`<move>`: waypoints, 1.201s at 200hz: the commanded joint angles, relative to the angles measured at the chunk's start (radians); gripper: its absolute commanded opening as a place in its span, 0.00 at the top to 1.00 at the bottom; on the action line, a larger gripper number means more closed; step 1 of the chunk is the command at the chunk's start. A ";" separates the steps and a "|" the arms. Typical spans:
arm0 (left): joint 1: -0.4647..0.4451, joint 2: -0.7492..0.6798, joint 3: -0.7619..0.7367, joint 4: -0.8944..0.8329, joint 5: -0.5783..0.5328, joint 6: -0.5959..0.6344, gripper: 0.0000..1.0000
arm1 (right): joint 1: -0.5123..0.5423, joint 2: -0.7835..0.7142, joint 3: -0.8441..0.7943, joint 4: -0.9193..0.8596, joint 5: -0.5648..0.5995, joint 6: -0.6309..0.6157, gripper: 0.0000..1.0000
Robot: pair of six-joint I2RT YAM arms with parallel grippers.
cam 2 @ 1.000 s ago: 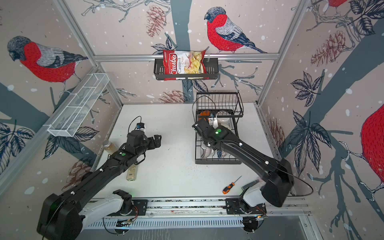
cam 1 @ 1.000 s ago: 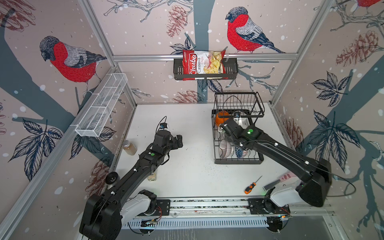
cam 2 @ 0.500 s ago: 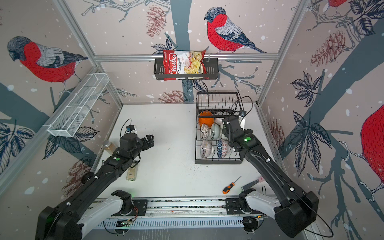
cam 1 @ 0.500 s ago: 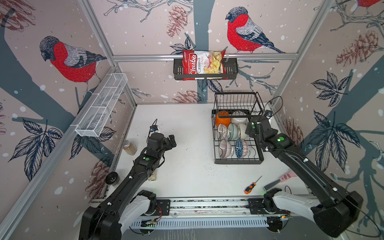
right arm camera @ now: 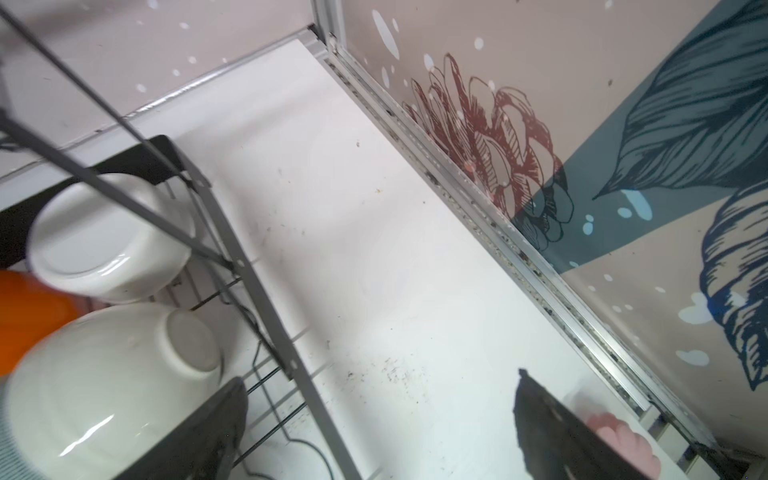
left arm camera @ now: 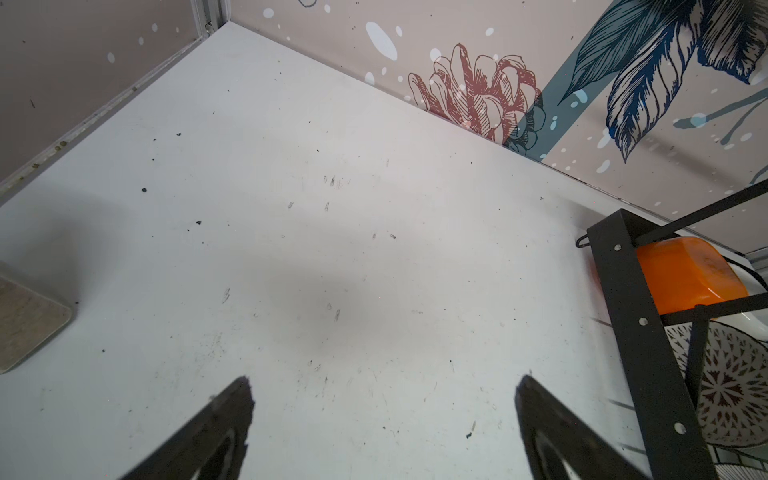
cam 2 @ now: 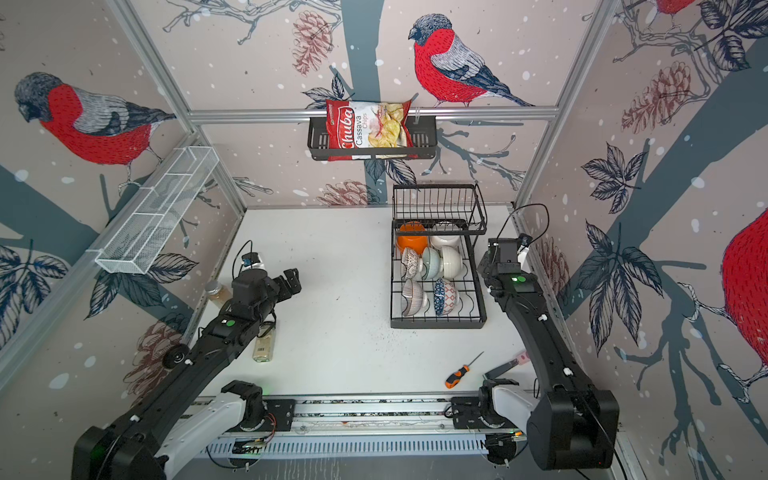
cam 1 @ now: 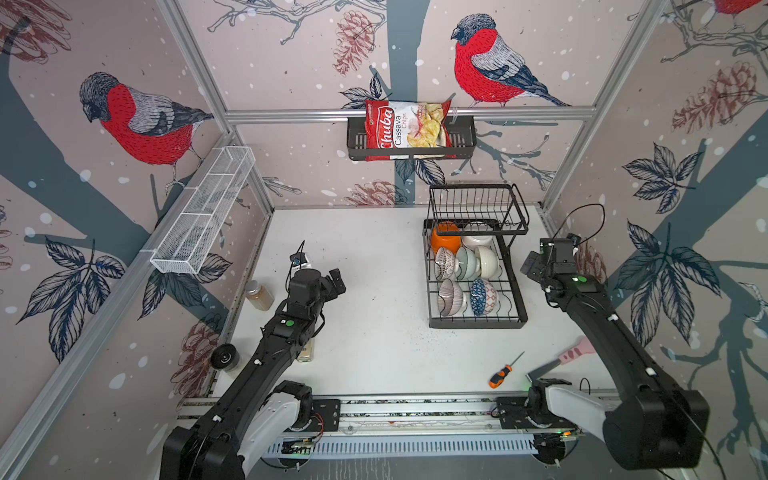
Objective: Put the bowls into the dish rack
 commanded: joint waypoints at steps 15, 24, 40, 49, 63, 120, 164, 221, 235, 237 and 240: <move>0.005 0.007 -0.006 0.045 -0.003 -0.004 0.03 | -0.077 0.047 -0.039 0.103 -0.069 -0.009 0.01; 0.006 0.008 -0.010 0.053 -0.010 -0.001 0.02 | -0.086 0.066 -0.041 0.112 -0.053 0.004 0.01; 0.009 0.010 -0.020 0.073 -0.017 0.008 0.03 | -0.095 0.098 -0.046 0.138 -0.011 0.016 0.01; 0.011 0.010 -0.026 0.087 -0.022 0.013 0.03 | -0.101 0.132 -0.058 0.173 -0.005 0.018 0.01; 0.015 0.011 -0.038 0.104 -0.034 0.020 0.02 | -0.111 0.149 -0.088 0.238 0.012 0.022 0.01; 0.045 0.041 -0.082 0.181 -0.058 0.053 0.03 | -0.132 0.247 -0.175 0.495 -0.040 -0.053 0.01; 0.057 0.056 -0.096 0.195 -0.050 0.053 0.02 | -0.130 0.327 -0.185 0.567 -0.165 -0.103 0.01; 0.061 0.055 -0.098 0.193 -0.049 0.056 0.02 | -0.079 0.426 -0.142 0.556 -0.251 -0.149 0.01; 0.063 0.053 -0.098 0.193 -0.049 0.056 0.02 | -0.061 0.443 -0.131 0.550 -0.259 -0.158 0.01; 0.063 0.053 -0.098 0.193 -0.050 0.056 0.02 | -0.059 0.445 -0.129 0.550 -0.261 -0.160 0.01; 0.063 0.053 -0.098 0.193 -0.050 0.056 0.02 | -0.056 0.448 -0.127 0.549 -0.267 -0.163 0.01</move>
